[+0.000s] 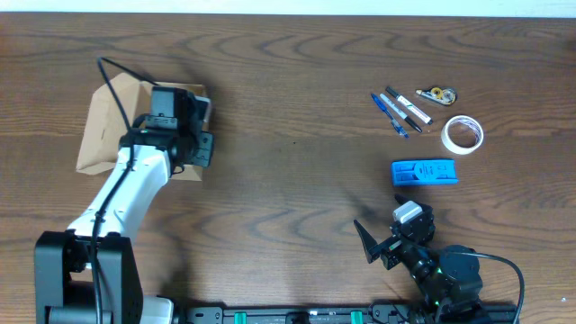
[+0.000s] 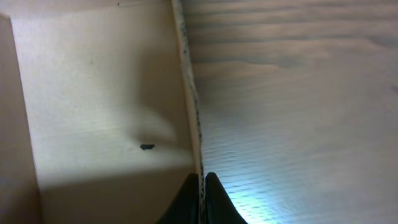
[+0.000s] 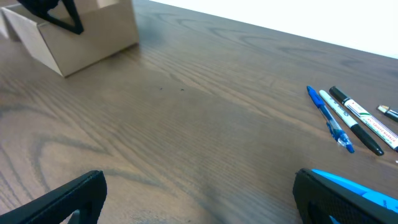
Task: Pack container
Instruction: 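Push the cardboard box with the left gripper toward table center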
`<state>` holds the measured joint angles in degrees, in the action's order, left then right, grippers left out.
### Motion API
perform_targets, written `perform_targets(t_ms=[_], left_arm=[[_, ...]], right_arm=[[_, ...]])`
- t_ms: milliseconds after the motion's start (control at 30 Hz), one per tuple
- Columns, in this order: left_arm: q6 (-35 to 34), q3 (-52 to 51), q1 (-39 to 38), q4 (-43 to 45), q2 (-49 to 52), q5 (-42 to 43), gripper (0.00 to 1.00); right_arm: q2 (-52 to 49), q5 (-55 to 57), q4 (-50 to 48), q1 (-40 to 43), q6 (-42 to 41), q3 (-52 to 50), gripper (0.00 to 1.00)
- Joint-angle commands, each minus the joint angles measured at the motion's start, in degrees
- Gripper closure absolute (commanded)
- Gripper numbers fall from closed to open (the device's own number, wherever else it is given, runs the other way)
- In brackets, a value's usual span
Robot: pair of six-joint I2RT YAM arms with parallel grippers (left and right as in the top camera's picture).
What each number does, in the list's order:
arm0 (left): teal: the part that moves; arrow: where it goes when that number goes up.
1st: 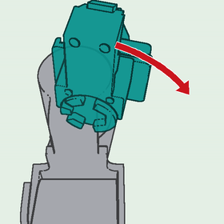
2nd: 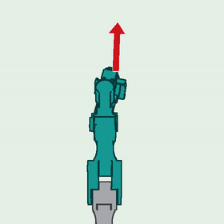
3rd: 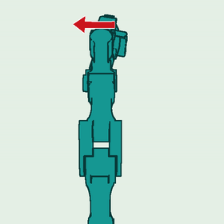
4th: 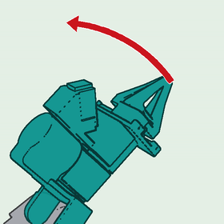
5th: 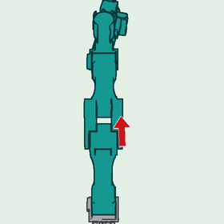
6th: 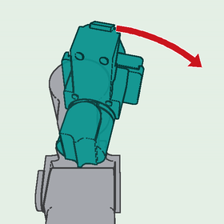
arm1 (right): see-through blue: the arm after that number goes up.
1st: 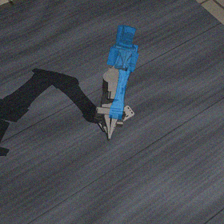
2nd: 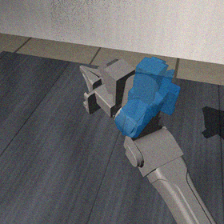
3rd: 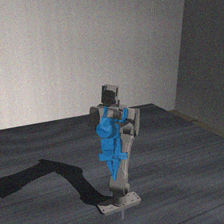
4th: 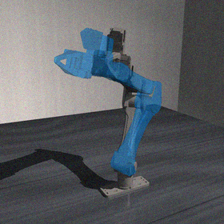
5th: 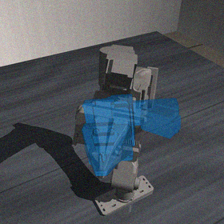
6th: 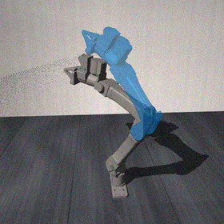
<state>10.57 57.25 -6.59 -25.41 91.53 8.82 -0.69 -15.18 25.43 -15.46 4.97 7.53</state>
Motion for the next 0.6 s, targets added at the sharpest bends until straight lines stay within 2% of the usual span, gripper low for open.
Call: perform_targets(t_ms=[0,333,567], left_arm=[[11.1,2.2,-5.3,-0.1,-2.4,3.5,0.94],[42.3,2.2,-18.7,-3.7,-5.1,7.5,0.95],[52.0,2.2,-20.9,-7.2,-5.1,7.8,0.95]], right_arm=[[0.4,0.4,-0.1,-0.5,-0.6,-0.3,0.01],[0.4,0.4,-0.1,-0.5,-0.6,-0.3,0.01],[0.4,0.4,-0.1,-0.5,-0.6,-0.3,0.01]])
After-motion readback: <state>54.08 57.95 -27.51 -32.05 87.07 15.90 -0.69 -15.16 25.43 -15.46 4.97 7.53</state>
